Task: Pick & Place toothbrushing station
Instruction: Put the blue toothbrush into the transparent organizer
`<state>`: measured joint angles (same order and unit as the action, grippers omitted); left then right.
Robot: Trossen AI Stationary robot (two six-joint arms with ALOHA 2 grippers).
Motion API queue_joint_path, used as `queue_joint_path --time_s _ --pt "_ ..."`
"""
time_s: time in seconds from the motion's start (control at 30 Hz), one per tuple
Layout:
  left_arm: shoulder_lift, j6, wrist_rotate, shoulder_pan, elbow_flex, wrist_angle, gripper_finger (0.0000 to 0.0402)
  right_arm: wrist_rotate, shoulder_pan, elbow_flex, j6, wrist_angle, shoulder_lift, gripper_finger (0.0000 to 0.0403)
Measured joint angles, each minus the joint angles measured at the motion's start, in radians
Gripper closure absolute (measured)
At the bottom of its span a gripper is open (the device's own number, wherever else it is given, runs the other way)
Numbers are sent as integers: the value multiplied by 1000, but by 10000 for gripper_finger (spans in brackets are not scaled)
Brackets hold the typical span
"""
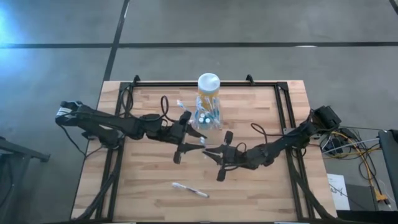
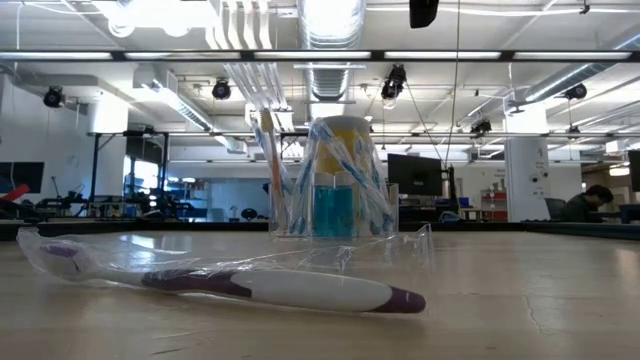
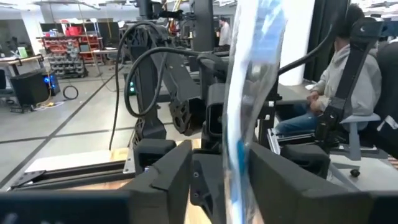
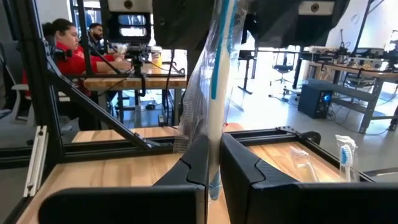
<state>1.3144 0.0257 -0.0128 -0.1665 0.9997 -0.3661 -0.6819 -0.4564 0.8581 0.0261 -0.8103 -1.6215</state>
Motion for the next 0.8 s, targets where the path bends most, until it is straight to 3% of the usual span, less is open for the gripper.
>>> queue_joint_path --time_s 0.23,0.53,0.8 --pt "-2 21 -49 0 -2 1 379 -5 11 0 -29 23 0 369" --pt "-103 63 -79 1 -5 63 380 -65 -39 -1 -43 81 34 263" --pt "-313 90 -58 1 -63 254 380 -141 -106 -3 -64 239 111 238"
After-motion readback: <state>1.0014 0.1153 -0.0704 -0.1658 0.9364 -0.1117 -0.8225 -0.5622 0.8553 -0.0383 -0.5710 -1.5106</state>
